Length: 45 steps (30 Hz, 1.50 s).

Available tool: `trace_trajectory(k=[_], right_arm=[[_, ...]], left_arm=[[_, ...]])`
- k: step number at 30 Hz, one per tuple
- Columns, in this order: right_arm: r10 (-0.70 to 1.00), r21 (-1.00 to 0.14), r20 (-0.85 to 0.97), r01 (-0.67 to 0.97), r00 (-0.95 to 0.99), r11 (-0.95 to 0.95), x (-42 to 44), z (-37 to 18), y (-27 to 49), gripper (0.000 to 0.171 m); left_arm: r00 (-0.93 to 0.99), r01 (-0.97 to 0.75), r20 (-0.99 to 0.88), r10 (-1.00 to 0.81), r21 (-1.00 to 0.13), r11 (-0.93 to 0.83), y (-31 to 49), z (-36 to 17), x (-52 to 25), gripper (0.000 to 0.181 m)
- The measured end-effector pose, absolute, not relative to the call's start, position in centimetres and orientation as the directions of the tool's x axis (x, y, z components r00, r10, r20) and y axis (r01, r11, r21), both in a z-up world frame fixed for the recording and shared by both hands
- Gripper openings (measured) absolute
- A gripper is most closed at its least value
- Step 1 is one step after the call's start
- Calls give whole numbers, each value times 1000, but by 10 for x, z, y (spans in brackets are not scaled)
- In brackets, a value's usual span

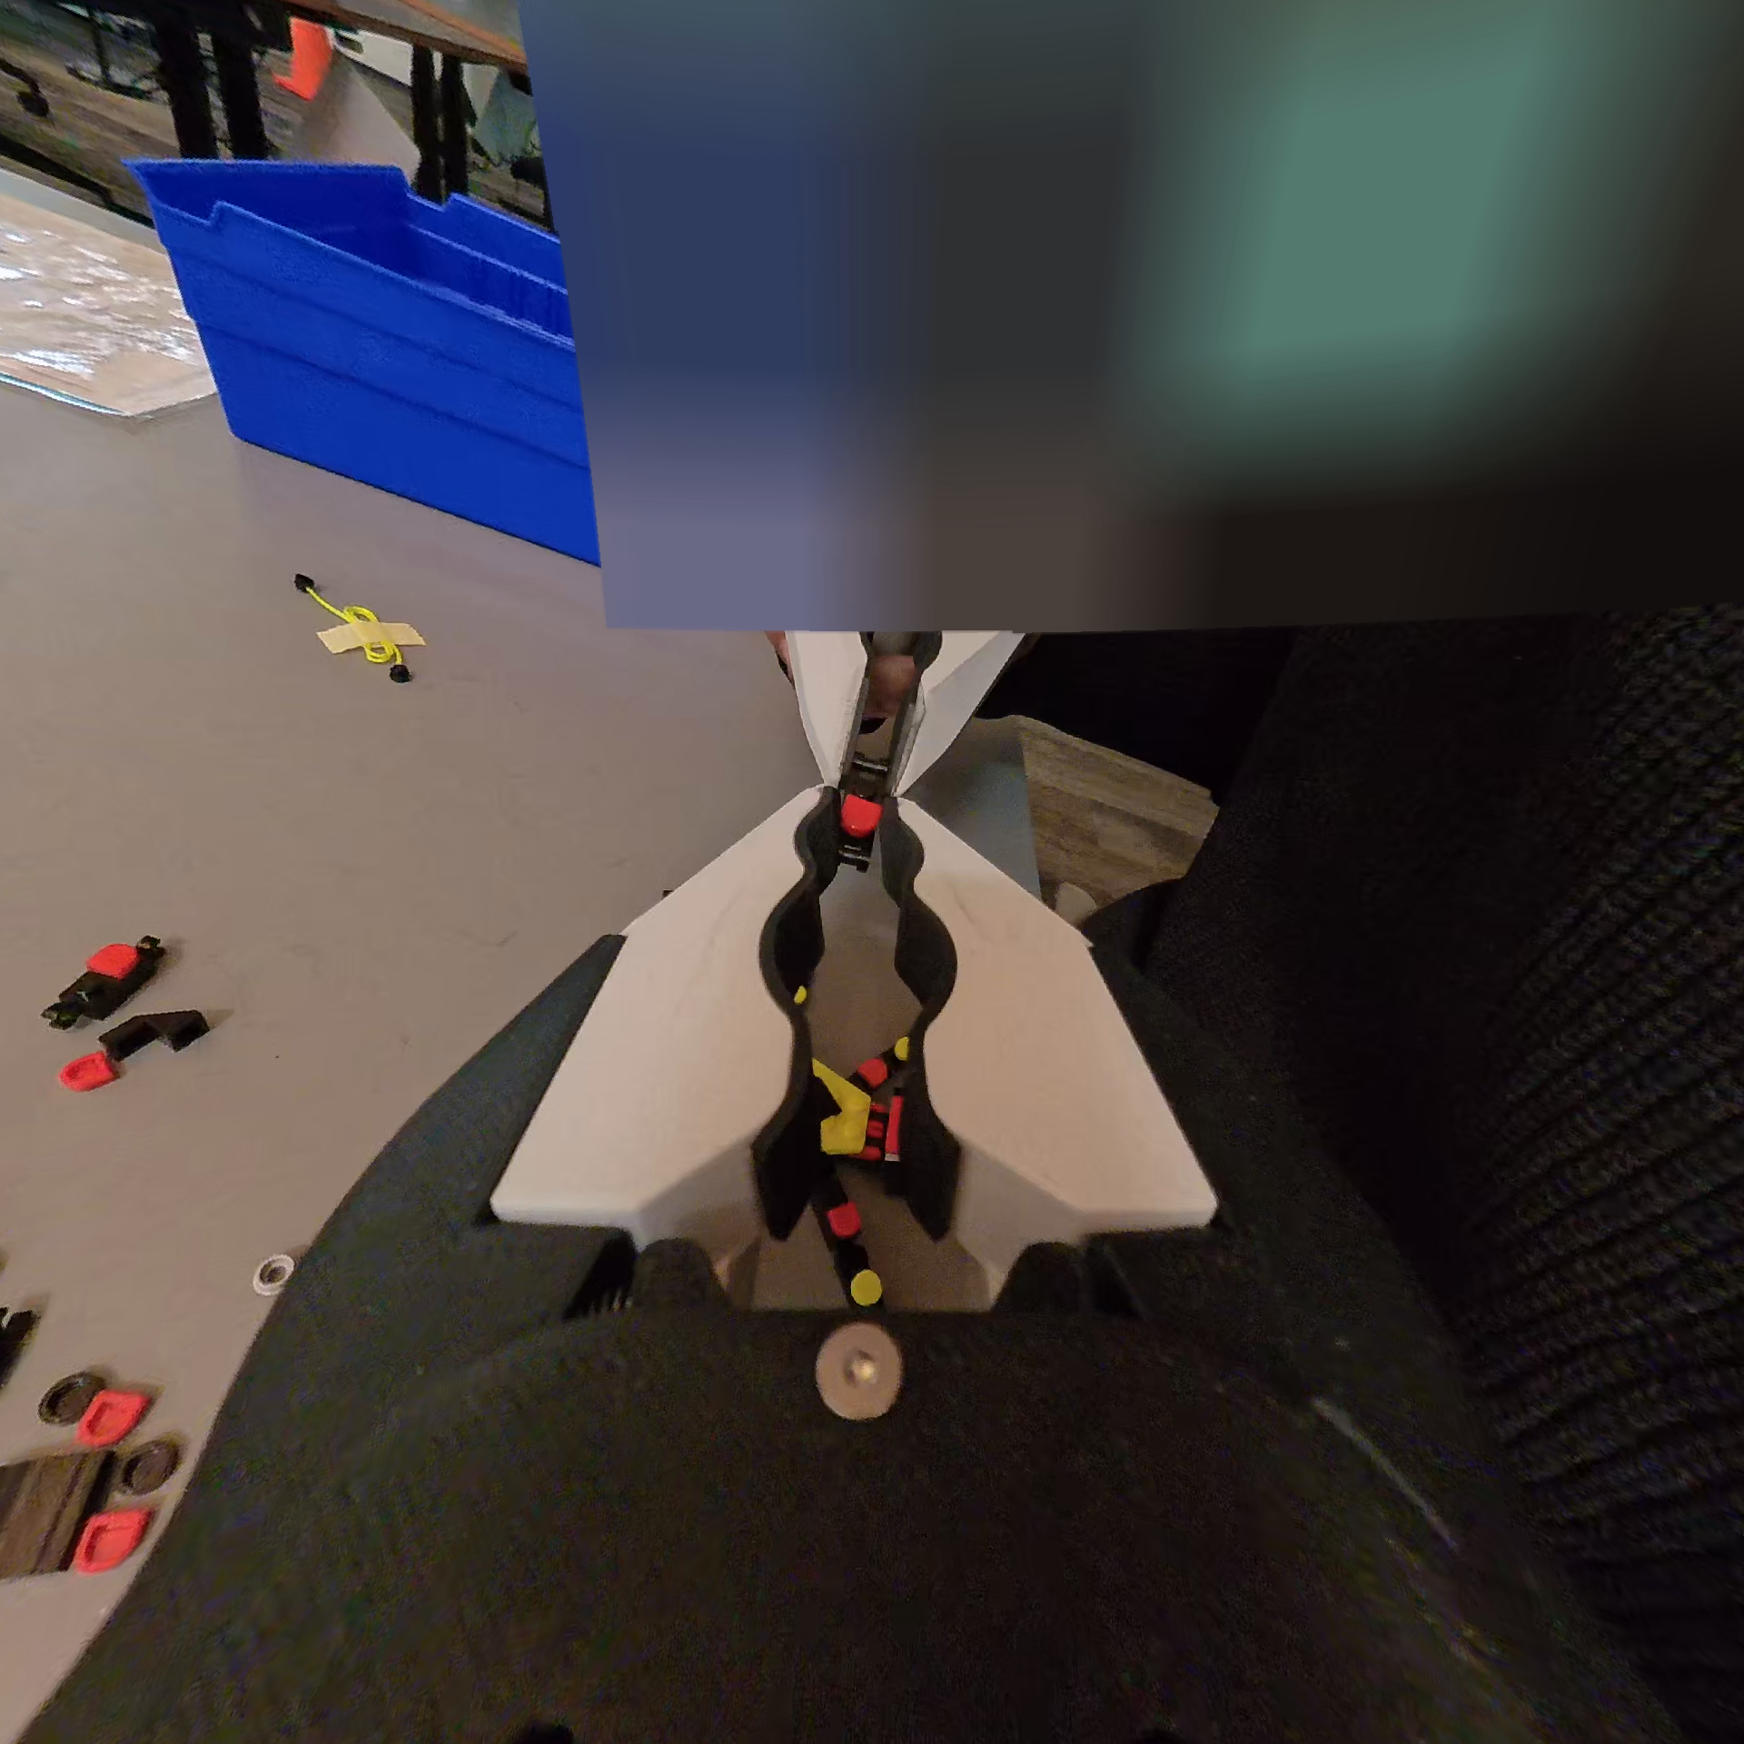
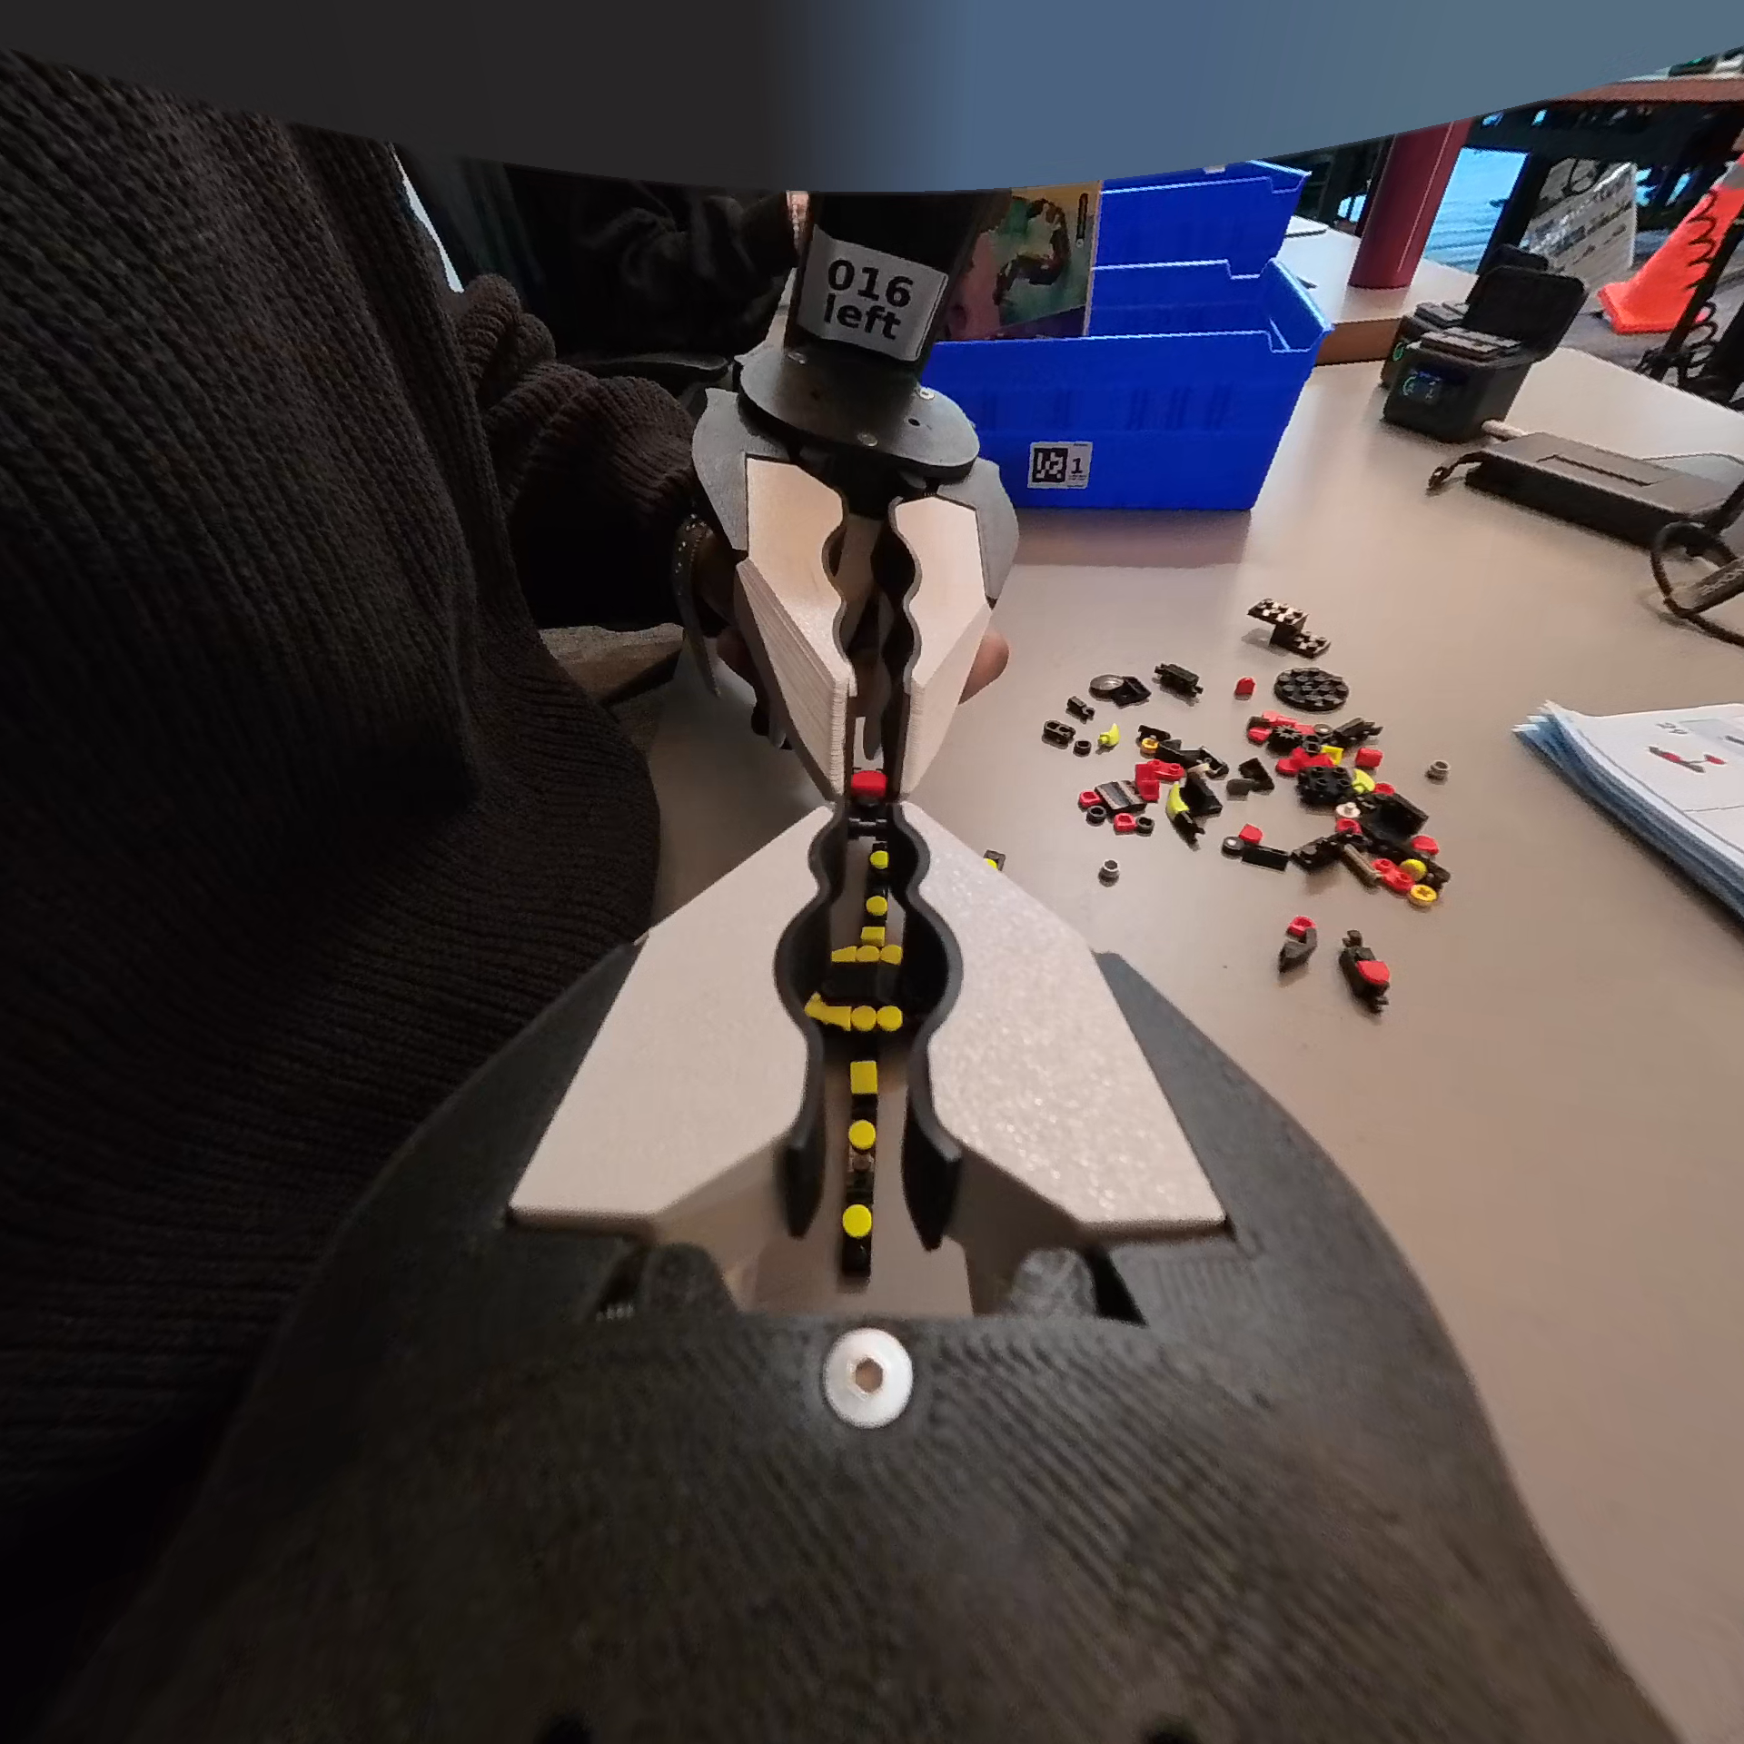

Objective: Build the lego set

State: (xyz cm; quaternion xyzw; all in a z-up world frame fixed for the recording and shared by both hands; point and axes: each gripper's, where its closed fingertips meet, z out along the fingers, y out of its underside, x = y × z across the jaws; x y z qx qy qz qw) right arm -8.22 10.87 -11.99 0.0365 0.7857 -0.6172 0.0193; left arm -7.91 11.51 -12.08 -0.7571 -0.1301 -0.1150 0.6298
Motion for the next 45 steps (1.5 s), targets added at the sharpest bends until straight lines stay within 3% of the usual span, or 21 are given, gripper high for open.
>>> trace_trajectory(k=[39, 45], right_arm=[[80, -959, -46, 66, -996, 274, -90, -130, 112, 5], [52, -968, -131, 139, -990, 211, -89, -125, 110, 5]], left_arm=[[920, 390, 368, 135, -897, -210, 118, -132, -88, 7], [941, 338, 327, 90, -926, -171, 115, -127, -85, 8]])
